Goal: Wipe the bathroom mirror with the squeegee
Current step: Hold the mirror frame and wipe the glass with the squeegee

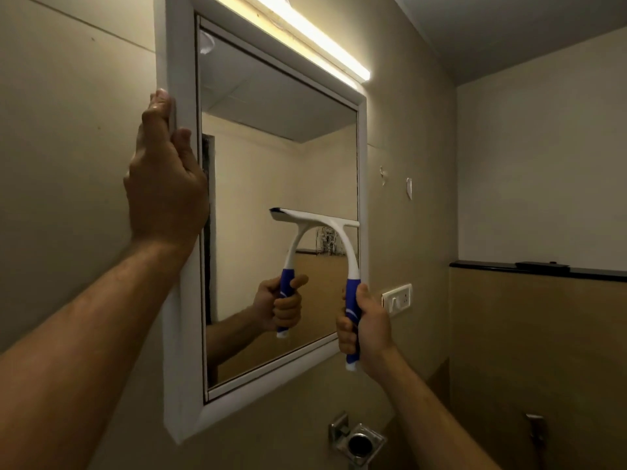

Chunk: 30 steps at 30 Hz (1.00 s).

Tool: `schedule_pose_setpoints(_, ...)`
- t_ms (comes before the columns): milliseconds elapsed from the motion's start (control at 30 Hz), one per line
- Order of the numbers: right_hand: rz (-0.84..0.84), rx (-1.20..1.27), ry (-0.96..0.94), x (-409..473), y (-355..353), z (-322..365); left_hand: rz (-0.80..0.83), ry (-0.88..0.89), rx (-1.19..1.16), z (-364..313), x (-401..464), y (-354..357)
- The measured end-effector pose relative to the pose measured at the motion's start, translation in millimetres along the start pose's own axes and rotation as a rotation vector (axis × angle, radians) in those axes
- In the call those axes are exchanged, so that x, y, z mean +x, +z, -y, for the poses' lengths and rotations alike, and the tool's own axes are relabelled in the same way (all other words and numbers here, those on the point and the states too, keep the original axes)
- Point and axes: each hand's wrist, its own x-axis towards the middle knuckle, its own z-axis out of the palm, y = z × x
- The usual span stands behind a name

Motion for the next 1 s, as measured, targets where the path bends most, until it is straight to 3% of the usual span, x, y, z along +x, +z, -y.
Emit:
schedule_pose_setpoints(200, -0.011, -0.1, -0.124, 0.5, 17.8, 31.7, -0.006, 0.085, -0.012, -30.9, 1.5, 8.2)
schedule_pose_setpoints(500, -0.074, -0.065, -0.02, -34.9, -2.6, -5.4, 0.094, -0.104, -0.036, 5.2, -29.2, -14.4)
schedule_pose_setpoints(667, -0.097, -0.106, -0.087, -28.5, 2.8, 9.5, -0.054, -0.024, 0.037, -7.7, -23.2, -0.2)
schedule_pose_setpoints(800, -0.022, -0.111, -0.131, -11.5, 14.2, 33.5, -0.234, 0.097, 0.149, -29.7, -14.0, 19.3)
schedule_pose_setpoints(900, 0.018, -0.116, -0.139, -7.1, 19.0, 38.1, -0.225, 0.124, 0.125, -33.0, -12.0, 20.7)
schedule_pose_setpoints(1000, 0.04, -0.126, -0.089, -16.5, 11.6, 28.9, -0.356, 0.182, 0.28, -32.9, -26.4, 7.1)
